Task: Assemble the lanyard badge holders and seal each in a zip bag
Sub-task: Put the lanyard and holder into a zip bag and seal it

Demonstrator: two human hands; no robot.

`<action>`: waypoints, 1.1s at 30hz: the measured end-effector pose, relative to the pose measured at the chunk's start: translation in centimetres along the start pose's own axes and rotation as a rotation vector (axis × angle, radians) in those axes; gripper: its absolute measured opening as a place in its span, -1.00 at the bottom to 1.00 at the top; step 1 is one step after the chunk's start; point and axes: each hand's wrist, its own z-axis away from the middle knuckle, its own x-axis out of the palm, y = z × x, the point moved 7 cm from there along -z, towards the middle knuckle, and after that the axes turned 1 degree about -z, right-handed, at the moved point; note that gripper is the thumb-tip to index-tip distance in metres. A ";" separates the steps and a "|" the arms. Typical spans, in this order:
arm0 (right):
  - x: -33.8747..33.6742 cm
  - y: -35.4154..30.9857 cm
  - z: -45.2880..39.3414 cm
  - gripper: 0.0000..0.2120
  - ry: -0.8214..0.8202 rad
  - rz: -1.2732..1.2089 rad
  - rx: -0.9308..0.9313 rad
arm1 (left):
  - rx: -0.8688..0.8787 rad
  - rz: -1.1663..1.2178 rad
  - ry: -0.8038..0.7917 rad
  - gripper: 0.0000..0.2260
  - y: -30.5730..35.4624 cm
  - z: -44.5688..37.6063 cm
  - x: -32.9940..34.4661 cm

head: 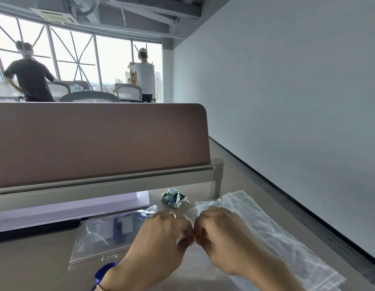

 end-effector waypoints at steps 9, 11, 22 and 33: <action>-0.3 1.2 0.2 -0.92 0.021 0.001 0.044 | -0.006 0.002 0.034 -0.91 -0.6 -0.1 -0.3; -0.3 1.1 0.3 -0.90 0.027 0.022 0.039 | 0.027 -0.004 0.039 -0.85 -0.1 0.0 -0.3; 0.0 2.1 0.2 -0.96 0.034 -0.031 0.091 | -0.005 0.003 0.002 -0.94 -0.6 0.0 0.0; -0.3 2.3 0.0 -0.92 0.058 -0.071 0.116 | -0.036 0.018 0.037 -0.95 -0.8 -0.2 -0.5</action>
